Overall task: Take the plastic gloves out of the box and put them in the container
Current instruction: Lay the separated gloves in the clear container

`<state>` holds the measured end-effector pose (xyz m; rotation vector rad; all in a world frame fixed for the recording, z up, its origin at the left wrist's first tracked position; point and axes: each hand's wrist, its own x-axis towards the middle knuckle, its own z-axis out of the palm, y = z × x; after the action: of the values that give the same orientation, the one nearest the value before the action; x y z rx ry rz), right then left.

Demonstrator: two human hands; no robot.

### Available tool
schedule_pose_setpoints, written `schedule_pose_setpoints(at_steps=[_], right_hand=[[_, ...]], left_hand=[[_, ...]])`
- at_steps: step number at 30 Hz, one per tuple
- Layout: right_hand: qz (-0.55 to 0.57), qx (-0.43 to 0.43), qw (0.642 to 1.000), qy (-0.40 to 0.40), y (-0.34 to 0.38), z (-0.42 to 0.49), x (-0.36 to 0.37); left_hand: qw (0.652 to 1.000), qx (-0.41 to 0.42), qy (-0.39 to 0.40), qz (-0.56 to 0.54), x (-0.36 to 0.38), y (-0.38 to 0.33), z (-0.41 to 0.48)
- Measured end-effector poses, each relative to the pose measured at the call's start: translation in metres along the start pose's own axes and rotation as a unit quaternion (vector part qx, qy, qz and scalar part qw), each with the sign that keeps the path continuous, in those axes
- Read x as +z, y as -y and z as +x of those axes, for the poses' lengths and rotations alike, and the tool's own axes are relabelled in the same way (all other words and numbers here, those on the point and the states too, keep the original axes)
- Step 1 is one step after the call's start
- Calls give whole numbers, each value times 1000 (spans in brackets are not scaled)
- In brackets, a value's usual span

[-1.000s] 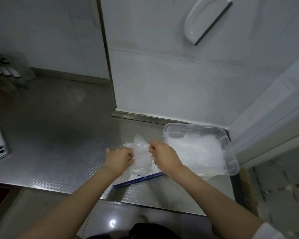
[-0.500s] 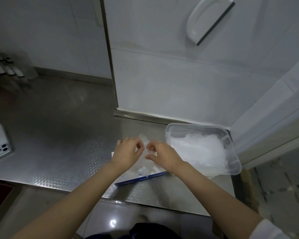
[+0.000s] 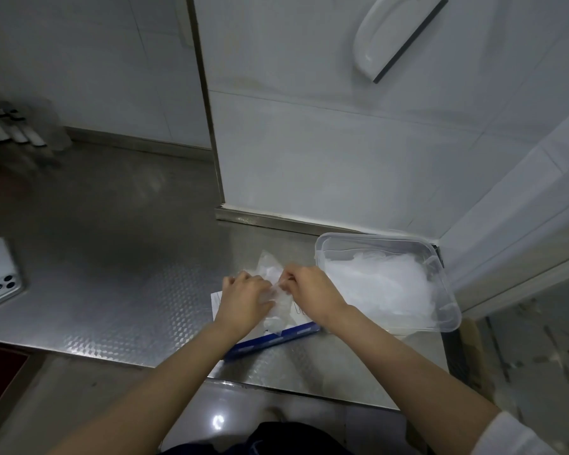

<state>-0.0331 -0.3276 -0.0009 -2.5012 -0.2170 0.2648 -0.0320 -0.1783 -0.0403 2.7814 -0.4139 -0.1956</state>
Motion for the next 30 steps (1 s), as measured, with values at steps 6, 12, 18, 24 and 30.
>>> schedule_pose_setpoints(at_steps=[6,12,18,24,30], right_hand=[[29,-6,996,-89,2,5,-26],[68,18,980,-186,-10,17,-70],[35,1,977,-209,-12,17,-107],[44,-78,992,-86,2,8,-122],[143,22,964,-223,-20,8,-100]], left_hand=[[993,-36,41,105,4,7,4],[991,-39,91,90,-1,11,14],[986,-26,135,-96,-36,9,33],[954,73,43,-287,-85,-34,56],[958,74,-11,-278,-96,-41,66]])
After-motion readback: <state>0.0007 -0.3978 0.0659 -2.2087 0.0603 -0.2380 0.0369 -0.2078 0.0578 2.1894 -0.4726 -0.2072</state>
